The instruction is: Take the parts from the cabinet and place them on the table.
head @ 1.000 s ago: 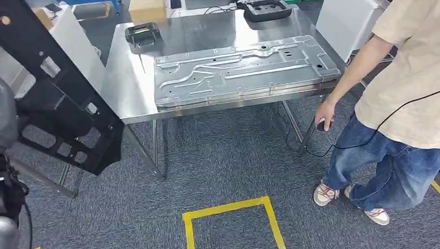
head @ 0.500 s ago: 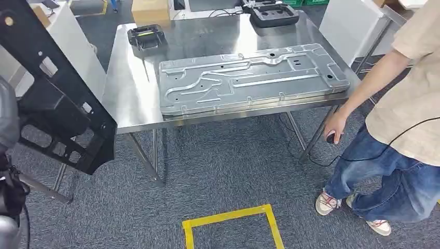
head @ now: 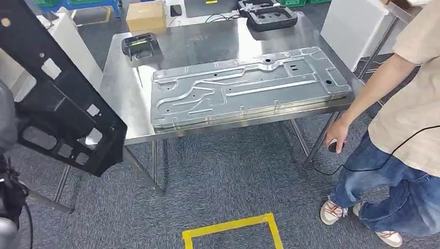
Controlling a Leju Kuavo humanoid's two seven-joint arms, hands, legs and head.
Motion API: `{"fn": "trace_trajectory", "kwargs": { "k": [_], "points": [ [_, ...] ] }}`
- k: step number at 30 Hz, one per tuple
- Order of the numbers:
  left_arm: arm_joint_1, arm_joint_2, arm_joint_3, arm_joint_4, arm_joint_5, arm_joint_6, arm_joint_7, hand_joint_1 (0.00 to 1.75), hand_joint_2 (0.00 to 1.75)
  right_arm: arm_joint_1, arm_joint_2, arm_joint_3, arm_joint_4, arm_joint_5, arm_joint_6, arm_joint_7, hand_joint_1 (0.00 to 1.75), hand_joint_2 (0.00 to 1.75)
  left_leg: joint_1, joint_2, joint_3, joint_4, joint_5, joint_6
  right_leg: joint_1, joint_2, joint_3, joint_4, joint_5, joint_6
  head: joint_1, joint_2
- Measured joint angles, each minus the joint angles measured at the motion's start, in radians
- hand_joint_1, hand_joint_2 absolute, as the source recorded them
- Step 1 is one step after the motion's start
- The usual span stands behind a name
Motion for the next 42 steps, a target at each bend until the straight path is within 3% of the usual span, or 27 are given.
{"fn": "trace_trajectory", "kwargs": {
  "k": [2, 4, 6, 7, 8, 10, 12, 15, 16, 17, 18, 19, 21, 22, 23, 24, 27, 28, 30, 32, 33, 34, 36, 37, 38, 40, 42],
  "points": [
    [0.008, 0.000, 0.000, 0.000, 0.002, 0.000, 0.003, 1.75, 1.75, 0.001, 0.002, 0.000, 0.000, 0.000, 0.000, 0.000, 0.00, 0.00, 0.000, 0.000, -0.037, 0.017, 0.011, 0.002, 0.002, 0.001, 0.017, 0.000, -0.014, 0.001, 0.000, 0.000],
    [0.008, 0.000, 0.004, 0.000, 0.002, -0.001, 0.006, 1.75, 1.75, 0.002, 0.002, 0.000, 0.000, 0.000, 0.000, 0.000, 0.00, 0.00, -0.007, 0.001, 0.008, -0.131, 0.108, 0.020, 0.008, 0.000, 0.044, 0.000, -0.033, 0.003, 0.000, 0.000],
    [0.007, 0.003, 0.007, -0.003, 0.003, -0.002, 0.012, 1.75, 1.75, 0.004, 0.009, 0.000, 0.000, 0.000, 0.000, 0.000, 0.00, 0.00, -0.022, 0.006, 0.055, -0.291, 0.217, 0.053, 0.007, 0.000, 0.063, -0.004, -0.051, 0.006, 0.000, 0.000],
    [0.009, 0.005, 0.008, -0.003, 0.003, -0.003, 0.013, 1.75, 1.75, -0.001, 0.011, 0.000, 0.000, 0.000, 0.000, 0.000, 0.00, 0.00, -0.029, 0.005, 0.056, -0.290, 0.174, 0.053, 0.013, 0.003, 0.070, -0.006, -0.056, 0.012, 0.001, 0.000],
    [0.008, 0.010, 0.010, -0.006, 0.004, -0.007, 0.014, 1.75, 1.75, -0.007, 0.012, 0.000, 0.000, 0.002, 0.000, -0.002, 0.00, 0.00, -0.032, 0.003, 0.061, -0.296, 0.172, 0.057, 0.009, -0.005, 0.074, -0.015, -0.061, 0.022, 0.000, 0.000],
    [0.008, 0.012, 0.014, -0.010, 0.004, -0.006, 0.013, 1.75, 1.75, -0.005, 0.015, 0.000, -0.001, 0.002, 0.000, -0.001, 0.00, 0.00, -0.027, -0.003, 0.089, -0.323, 0.180, 0.078, 0.007, -0.005, 0.095, -0.004, -0.039, 0.037, 0.000, 0.000],
    [0.004, 0.013, 0.016, -0.013, 0.004, -0.006, 0.012, 1.75, 1.75, -0.006, 0.015, 0.000, -0.001, 0.003, 0.001, 0.000, 0.00, 0.00, -0.018, -0.006, 0.138, -0.342, 0.183, 0.084, 0.008, -0.003, 0.093, 0.037, -0.059, 0.042, 0.005, 0.000],
    [0.007, 0.013, 0.016, -0.014, 0.004, -0.007, 0.012, 1.75, 1.75, -0.006, 0.016, 0.000, -0.001, 0.003, 0.001, -0.001, 0.00, 0.00, -0.019, -0.005, 0.157, -0.342, 0.162, 0.086, 0.002, -0.003, -0.048, 0.239, -0.133, 0.055, 0.008, 0.000],
    [0.008, 0.013, 0.016, -0.014, 0.004, -0.007, 0.012, 1.75, 1.75, -0.005, 0.016, 0.000, -0.001, 0.003, 0.001, 0.000, 0.00, 0.00, -0.020, -0.006, 0.165, -0.342, 0.153, 0.084, 0.001, -0.003, -0.090, 0.278, -0.162, 0.060, 0.008, 0.000],
    [0.008, 0.013, 0.016, -0.014, 0.004, -0.007, 0.012, 1.75, 1.75, -0.005, 0.016, 0.000, -0.001, 0.003, 0.001, 0.001, 0.00, 0.00, -0.021, -0.006, 0.176, -0.342, 0.143, 0.082, 0.001, -0.003, -0.111, 0.276, -0.167, 0.065, 0.008, 0.000],
    [0.009, 0.013, 0.017, -0.014, 0.004, -0.007, 0.012, 1.75, 1.75, -0.003, 0.016, 0.000, -0.001, 0.003, 0.001, 0.002, 0.00, 0.00, -0.021, -0.008, 0.191, -0.342, 0.132, 0.079, 0.001, -0.003, -0.112, 0.236, -0.146, 0.064, 0.008, 0.000],
    [0.009, 0.013, 0.017, -0.014, 0.004, -0.007, 0.012, 1.75, 1.75, -0.001, 0.016, 0.000, -0.001, 0.003, 0.001, 0.002, 0.00, 0.00, -0.022, -0.008, 0.207, -0.342, 0.119, 0.078, 0.002, -0.003, -0.100, 0.171, -0.102, 0.061, 0.008, 0.000],
    [0.009, 0.013, 0.017, -0.014, 0.005, -0.007, 0.012, 1.75, 1.75, 0.006, 0.015, 0.000, 0.000, 0.003, 0.001, 0.004, 0.00, 0.00, -0.022, -0.007, 0.228, -0.344, 0.092, 0.072, 0.009, -0.003, -0.062, 0.003, 0.063, 0.041, 0.008, 0.000],
    [0.010, 0.013, 0.016, -0.014, 0.007, -0.007, 0.013, 1.75, 1.75, 0.012, 0.014, 0.000, 0.000, 0.003, 0.001, 0.005, 0.00, 0.00, -0.027, -0.009, 0.248, -0.336, 0.079, 0.067, 0.014, -0.001, -0.063, -0.025, 0.081, 0.035, 0.005, 0.000],
    [0.009, 0.014, 0.017, -0.014, 0.012, -0.009, 0.016, 1.75, 1.75, 0.007, 0.013, 0.000, 0.000, 0.003, 0.001, 0.005, 0.00, 0.00, -0.027, -0.010, 0.239, -0.344, 0.070, 0.058, 0.015, -0.004, -0.056, -0.019, 0.065, 0.031, 0.007, 0.000],
    [0.008, 0.015, 0.019, -0.014, 0.017, -0.012, 0.018, 1.75, 1.75, 0.004, 0.013, 0.000, 0.000, 0.003, 0.001, 0.003, 0.00, 0.00, -0.025, -0.009, 0.258, -0.345, 0.072, 0.050, 0.020, 0.001, -0.051, -0.024, 0.066, 0.022, 0.005, 0.000],
    [0.006, 0.019, 0.024, -0.016, 0.019, -0.022, 0.017, 1.75, 1.75, 0.002, 0.019, 0.000, -0.001, 0.003, 0.004, 0.001, 0.00, 0.00, -0.022, -0.006, 0.238, -0.263, 0.077, 0.040, 0.010, -0.001, -0.011, -0.034, 0.048, 0.002, 0.005, 0.000],
    [0.002, 0.023, 0.024, -0.016, 0.019, -0.022, 0.015, 1.75, 1.75, 0.001, 0.018, 0.000, -0.001, 0.003, 0.004, 0.001, 0.00, 0.00, -0.020, -0.005, 0.199, -0.195, 0.068, 0.032, 0.011, -0.007, 0.000, -0.034, 0.039, -0.003, 0.001, 0.000],
    [0.007, 0.024, 0.024, -0.016, 0.021, -0.022, 0.018, 1.75, 1.75, 0.001, 0.020, 0.000, -0.001, 0.003, 0.004, 0.000, 0.00, 0.00, -0.010, -0.004, 0.094, -0.055, 0.010, 0.016, 0.010, 0.000, 0.018, -0.033, 0.021, 0.005, 0.001, 0.000],
    [0.007, 0.024, 0.024, -0.016, 0.022, -0.023, 0.018, 1.75, 1.75, 0.001, 0.021, 0.000, -0.001, 0.003, 0.004, 0.000, 0.00, 0.00, -0.006, -0.003, 0.023, -0.011, -0.053, 0.011, 0.009, 0.000, 0.039, -0.033, 0.000, 0.006, 0.001, 0.000],
    [0.007, 0.025, 0.024, -0.016, 0.023, -0.025, 0.018, 1.75, 1.75, 0.001, 0.021, 0.000, -0.001, 0.003, 0.005, 0.000, 0.00, 0.00, -0.006, -0.002, 0.019, -0.046, -0.042, 0.011, 0.007, 0.000, 0.054, -0.033, -0.011, 0.008, 0.001, 0.000],
    [0.007, 0.025, 0.024, -0.016, 0.024, -0.025, 0.018, 1.75, 1.75, 0.000, 0.021, 0.000, -0.001, 0.003, 0.006, 0.000, 0.00, 0.00, -0.006, -0.001, 0.031, -0.109, -0.001, 0.010, 0.006, 0.000, 0.070, -0.033, -0.022, 0.009, 0.001, 0.000],
    [0.006, 0.028, 0.025, -0.016, 0.025, -0.025, 0.018, 1.75, 1.75, 0.001, 0.023, 0.000, -0.001, 0.003, 0.008, 0.000, 0.00, 0.00, -0.007, 0.005, 0.075, -0.282, 0.151, 0.023, 0.004, 0.000, 0.098, -0.035, -0.044, 0.014, 0.001, 0.000],
    [0.007, 0.031, 0.026, -0.016, 0.028, -0.025, 0.018, 1.75, 1.75, 0.001, 0.025, 0.000, -0.001, 0.003, 0.010, 0.000, 0.00, 0.00, -0.017, 0.008, 0.082, -0.312, 0.202, 0.030, 0.006, 0.003, 0.111, -0.034, -0.052, 0.021, 0.001, 0.000],
    [0.005, 0.033, 0.026, -0.016, 0.031, -0.027, 0.019, 1.75, 1.75, -0.004, 0.027, 0.000, -0.001, 0.003, 0.011, 0.000, 0.00, 0.00, -0.019, 0.005, 0.087, -0.313, 0.174, 0.038, 0.003, 0.007, 0.115, -0.038, -0.067, 0.031, 0.001, 0.000],
    [-0.001, 0.035, 0.029, -0.016, 0.031, -0.026, 0.019, 1.75, 1.75, -0.004, 0.027, 0.000, -0.001, 0.003, 0.011, 0.001, 0.00, 0.00, -0.020, 0.002, 0.103, -0.330, 0.174, 0.048, 0.002, 0.003, 0.128, -0.027, -0.050, 0.044, 0.001, 0.000],
    [-0.001, 0.036, 0.029, -0.018, 0.031, -0.027, 0.019, 1.75, 1.75, -0.006, 0.026, 0.000, -0.001, 0.004, 0.011, 0.000, 0.00, 0.00, -0.012, 0.000, 0.143, -0.340, 0.174, 0.063, 0.003, 0.002, 0.137, -0.008, -0.066, 0.050, 0.002, 0.000]
  ]
}}
